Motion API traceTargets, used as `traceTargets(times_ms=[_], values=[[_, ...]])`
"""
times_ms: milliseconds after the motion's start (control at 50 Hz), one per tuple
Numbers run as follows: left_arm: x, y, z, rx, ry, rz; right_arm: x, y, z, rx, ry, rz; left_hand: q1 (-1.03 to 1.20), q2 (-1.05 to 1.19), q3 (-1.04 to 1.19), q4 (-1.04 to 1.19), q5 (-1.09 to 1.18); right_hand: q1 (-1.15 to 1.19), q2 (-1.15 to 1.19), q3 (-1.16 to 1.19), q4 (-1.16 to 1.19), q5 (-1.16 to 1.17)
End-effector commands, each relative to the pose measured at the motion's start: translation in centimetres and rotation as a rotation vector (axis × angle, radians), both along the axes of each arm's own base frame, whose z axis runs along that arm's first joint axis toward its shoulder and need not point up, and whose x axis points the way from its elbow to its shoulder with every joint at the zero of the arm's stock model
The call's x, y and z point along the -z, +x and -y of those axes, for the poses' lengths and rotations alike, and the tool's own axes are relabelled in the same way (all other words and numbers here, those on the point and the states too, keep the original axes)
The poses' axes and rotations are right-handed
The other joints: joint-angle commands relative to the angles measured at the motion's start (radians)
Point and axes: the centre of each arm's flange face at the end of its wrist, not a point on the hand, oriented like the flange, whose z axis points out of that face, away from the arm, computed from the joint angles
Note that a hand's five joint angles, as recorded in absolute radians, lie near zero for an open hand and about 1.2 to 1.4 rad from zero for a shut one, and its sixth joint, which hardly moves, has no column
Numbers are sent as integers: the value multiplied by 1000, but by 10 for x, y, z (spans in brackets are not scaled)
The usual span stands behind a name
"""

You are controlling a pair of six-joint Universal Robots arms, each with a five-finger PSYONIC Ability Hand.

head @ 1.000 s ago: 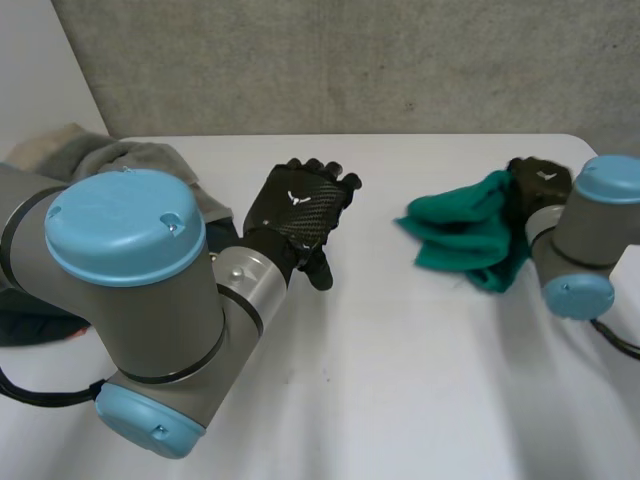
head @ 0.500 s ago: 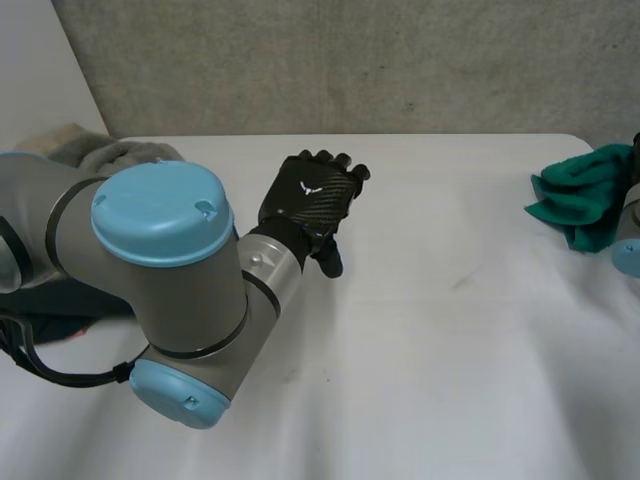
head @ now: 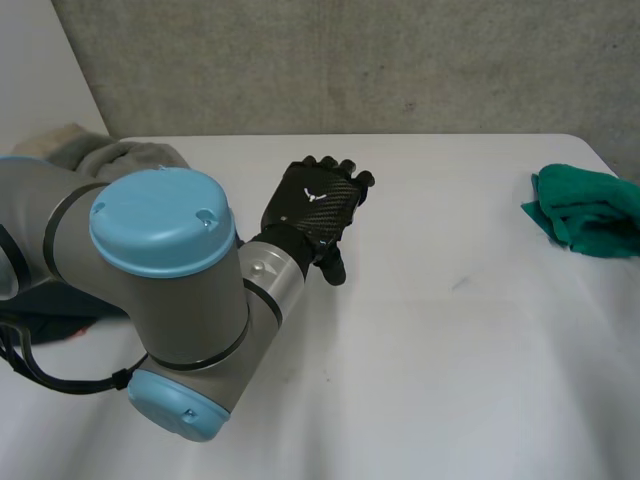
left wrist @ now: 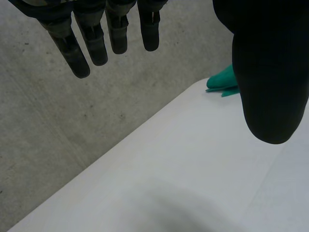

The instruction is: Fold the laundry.

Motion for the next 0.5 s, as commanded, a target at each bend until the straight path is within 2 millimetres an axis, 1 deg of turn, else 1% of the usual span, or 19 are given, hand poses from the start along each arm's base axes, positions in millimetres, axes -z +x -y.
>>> traceTargets(times_ms=[20,40,100,120,180,200,260,280,320,340,360,400,420,440,460,500], values=[[-13,3,1,-7,-24,-27,-72,10,-17,-39,-228,-92,-27,-18,-26,-18,-9,-52,-35,-40,-35,-43],[-18,3,1,-9,-33,-35,-83,11,-21,-31,-280,-127,-30,-21,-29,-21,-12,-52,-35,-40,-35,-43],[-27,6,1,-15,-54,-52,-96,19,-30,-39,-352,-180,-33,-24,-32,-24,-15,-52,-35,-40,-35,-43],[-35,8,3,-22,-73,-68,-105,29,-38,-66,-408,-195,-33,-24,-32,-24,-15,-52,-35,-40,-35,-43],[-48,16,13,-56,-113,-99,-115,58,-56,-151,-479,-199,-33,-24,-32,-24,-15,-52,-35,-40,-35,-43],[-57,26,27,-102,-147,-120,-116,81,-70,-243,-506,-198,-33,-24,-32,-24,-15,-52,-35,-40,-35,-43],[-68,45,53,-182,-198,-142,-113,118,-96,-423,-520,-200,-27,-18,-26,-18,-9,-52,-35,-40,-35,-43],[-73,61,73,-243,-226,-137,-106,138,-116,-551,-505,-202,-25,-15,-23,-15,-6,-52,-35,-40,-35,-43],[-74,80,95,-313,-247,-112,-99,156,-137,-676,-481,-202,-22,-12,-20,-12,-4,-52,-35,-40,-35,-43],[-73,91,106,-349,-256,-93,-95,164,-148,-730,-468,-198,-24,-15,-23,-15,-6,-52,-35,-40,-35,-43],[-68,112,127,-411,-271,-43,-86,177,-168,-830,-431,-187,-27,-18,-26,-18,-9,-52,-35,-40,-35,-43],[-58,134,149,-477,-276,23,-75,189,-190,-920,-378,-169,-30,-21,-29,-21,-12,-52,-35,-40,-35,-43],[-51,144,160,-507,-274,59,-71,193,-199,-952,-348,-158,-30,-21,-29,-21,-12,-52,-35,-40,-35,-43],[-36,164,178,-557,-263,137,-62,200,-217,-993,-278,-136,-30,-21,-29,-21,-12,-52,-35,-40,-35,-43],[-28,173,186,-575,-261,176,-60,202,-225,-1005,-246,-130,-33,-24,-32,-24,-15,-52,-35,-40,-35,-43],[-14,183,199,-584,-254,244,-56,203,-236,-1017,-185,-119,-30,-21,-29,-21,-12,-52,-35,-40,-35,-43]])
